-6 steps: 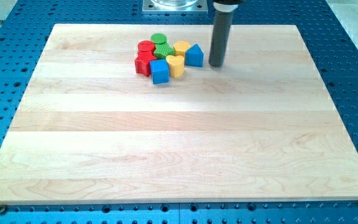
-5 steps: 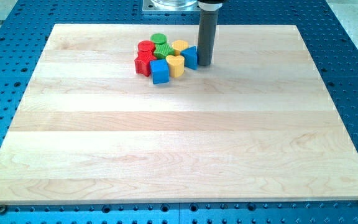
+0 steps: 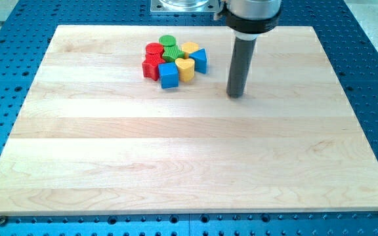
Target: Move your arm to the bottom right side of the heart
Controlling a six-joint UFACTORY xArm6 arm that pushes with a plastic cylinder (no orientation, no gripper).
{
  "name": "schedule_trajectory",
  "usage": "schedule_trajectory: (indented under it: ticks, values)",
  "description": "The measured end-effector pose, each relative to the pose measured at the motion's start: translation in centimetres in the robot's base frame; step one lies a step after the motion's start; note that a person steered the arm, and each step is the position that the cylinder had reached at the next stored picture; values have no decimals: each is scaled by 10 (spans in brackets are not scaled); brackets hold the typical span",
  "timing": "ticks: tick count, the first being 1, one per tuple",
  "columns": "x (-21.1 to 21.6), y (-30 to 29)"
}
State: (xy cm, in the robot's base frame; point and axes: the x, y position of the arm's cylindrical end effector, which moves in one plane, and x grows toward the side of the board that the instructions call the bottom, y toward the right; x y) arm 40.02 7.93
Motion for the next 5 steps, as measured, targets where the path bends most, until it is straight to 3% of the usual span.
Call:
schedule_trajectory:
  ticks: [1, 3, 4, 5]
  values:
    - [6, -40]
    - [12, -68]
    - [3, -59]
    - [9, -9]
